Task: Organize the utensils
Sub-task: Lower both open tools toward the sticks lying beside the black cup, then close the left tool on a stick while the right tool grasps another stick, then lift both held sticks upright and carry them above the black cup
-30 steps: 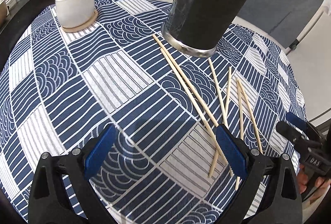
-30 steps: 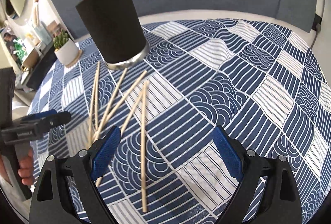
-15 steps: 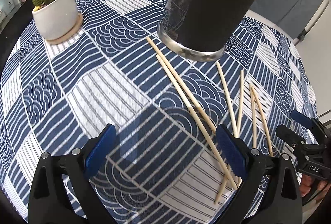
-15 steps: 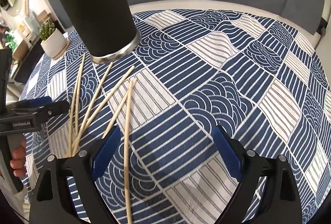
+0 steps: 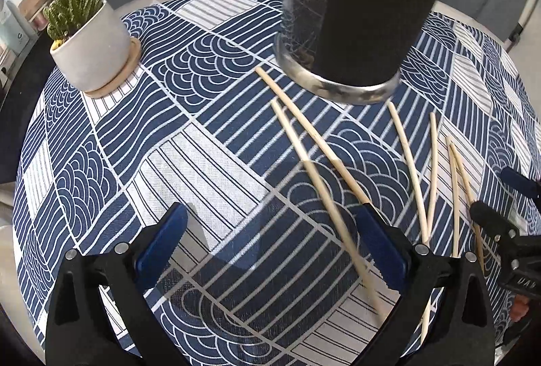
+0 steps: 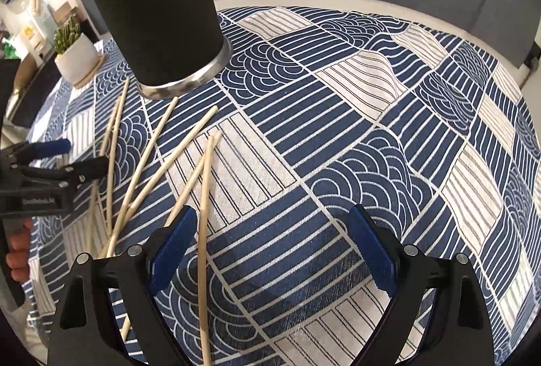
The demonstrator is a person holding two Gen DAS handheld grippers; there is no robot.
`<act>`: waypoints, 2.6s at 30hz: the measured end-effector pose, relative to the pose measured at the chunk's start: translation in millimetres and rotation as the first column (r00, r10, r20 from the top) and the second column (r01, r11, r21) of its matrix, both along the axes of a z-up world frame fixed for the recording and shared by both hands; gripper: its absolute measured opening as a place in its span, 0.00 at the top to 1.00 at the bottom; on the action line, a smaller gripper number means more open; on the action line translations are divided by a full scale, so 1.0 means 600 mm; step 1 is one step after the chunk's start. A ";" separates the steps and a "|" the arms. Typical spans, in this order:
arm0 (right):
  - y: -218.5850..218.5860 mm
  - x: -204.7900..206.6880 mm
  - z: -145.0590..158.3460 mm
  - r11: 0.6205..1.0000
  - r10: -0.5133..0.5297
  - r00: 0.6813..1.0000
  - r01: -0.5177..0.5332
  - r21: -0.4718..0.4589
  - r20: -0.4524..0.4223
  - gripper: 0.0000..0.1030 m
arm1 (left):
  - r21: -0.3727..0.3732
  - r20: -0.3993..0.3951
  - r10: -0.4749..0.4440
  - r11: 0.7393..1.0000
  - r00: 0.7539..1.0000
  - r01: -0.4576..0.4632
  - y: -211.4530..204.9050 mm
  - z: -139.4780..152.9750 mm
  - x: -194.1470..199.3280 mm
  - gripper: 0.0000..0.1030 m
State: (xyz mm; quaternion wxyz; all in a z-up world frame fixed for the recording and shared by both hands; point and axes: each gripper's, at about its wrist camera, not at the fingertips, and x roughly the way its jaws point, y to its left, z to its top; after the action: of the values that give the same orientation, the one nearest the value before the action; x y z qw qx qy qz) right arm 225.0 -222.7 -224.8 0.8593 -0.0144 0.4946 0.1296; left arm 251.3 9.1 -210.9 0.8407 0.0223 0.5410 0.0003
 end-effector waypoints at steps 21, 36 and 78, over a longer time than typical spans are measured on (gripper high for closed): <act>0.010 0.018 0.012 0.996 -0.054 0.993 0.046 -0.072 -0.105 0.67 | 0.000 -0.070 -0.018 1.000 0.997 0.018 0.009 0.011 -0.011 0.29; -0.008 -0.043 0.019 0.995 -0.047 0.990 0.034 -0.095 -0.133 0.95 | -0.012 -0.087 0.020 1.000 0.996 -0.021 0.049 0.021 -0.081 0.65; -0.079 -0.072 0.168 0.996 -0.088 0.996 0.088 0.016 -0.018 0.95 | -0.069 0.011 0.108 0.992 0.994 -0.107 0.107 0.180 -0.141 0.95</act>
State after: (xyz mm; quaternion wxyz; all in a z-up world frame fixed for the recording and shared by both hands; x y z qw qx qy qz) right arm 181.8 -270.4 -123.9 0.8601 0.0159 0.5008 0.0959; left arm 166.7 73.4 -102.9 0.8436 -0.0357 0.5351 0.0270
